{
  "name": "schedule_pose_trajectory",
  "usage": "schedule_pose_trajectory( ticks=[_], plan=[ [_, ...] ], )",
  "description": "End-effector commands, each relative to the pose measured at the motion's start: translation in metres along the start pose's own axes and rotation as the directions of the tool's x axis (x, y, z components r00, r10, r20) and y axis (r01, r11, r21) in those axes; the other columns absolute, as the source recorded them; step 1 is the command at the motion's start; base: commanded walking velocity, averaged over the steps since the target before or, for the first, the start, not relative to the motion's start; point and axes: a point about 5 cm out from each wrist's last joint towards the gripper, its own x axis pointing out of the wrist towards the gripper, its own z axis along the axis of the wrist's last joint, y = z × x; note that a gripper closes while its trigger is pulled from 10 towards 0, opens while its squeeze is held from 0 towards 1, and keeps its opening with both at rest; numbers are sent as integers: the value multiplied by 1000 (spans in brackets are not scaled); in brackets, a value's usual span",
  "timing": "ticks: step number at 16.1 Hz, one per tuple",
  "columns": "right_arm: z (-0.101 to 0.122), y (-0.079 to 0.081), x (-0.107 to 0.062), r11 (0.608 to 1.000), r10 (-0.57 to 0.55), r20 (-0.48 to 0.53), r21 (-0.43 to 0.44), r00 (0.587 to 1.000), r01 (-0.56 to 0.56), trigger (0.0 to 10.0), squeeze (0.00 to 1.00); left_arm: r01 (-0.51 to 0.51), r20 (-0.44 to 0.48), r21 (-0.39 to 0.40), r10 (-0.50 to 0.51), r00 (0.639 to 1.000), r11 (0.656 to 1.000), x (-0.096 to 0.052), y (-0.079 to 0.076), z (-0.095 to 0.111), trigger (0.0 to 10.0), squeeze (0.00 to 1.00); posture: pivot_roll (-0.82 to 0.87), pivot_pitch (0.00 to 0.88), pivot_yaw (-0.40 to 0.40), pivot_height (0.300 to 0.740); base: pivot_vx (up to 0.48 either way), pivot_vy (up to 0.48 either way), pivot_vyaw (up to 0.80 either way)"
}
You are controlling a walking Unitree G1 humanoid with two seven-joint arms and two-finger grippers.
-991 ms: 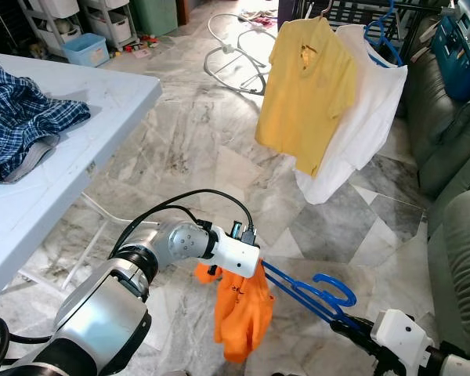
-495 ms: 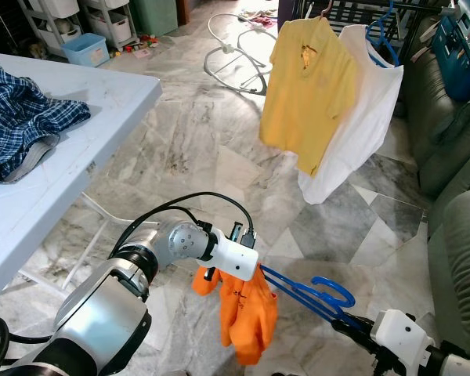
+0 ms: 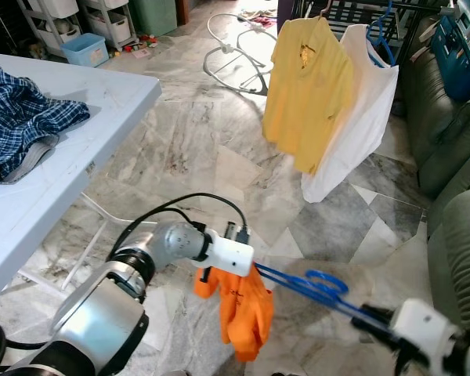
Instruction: Hang hanger
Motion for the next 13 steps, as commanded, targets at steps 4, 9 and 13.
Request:
schedule_pose_trajectory(
  ticks=[4,9,13],
  plan=[
    [7,-25,-11,988,-116,-14,-104,993,114,10000,1000,-60,-27,-93,58,998,994,-6,-6,-13,0,0,-26,111,6,740,0,0,0],
    [10,-42,-19,955,-248,-9,-171,969,242,10000,1000,-145,-108,-152,130,986,978,-14,-6,-28,0,0,-14,118,9,740,0,0,0],
    [16,-53,-21,893,-421,25,-164,907,419,10000,1000,-240,-168,-202,208,964,949,-12,-5,-33,0,0,-14,116,17,740,0,0,0]
  ],
)
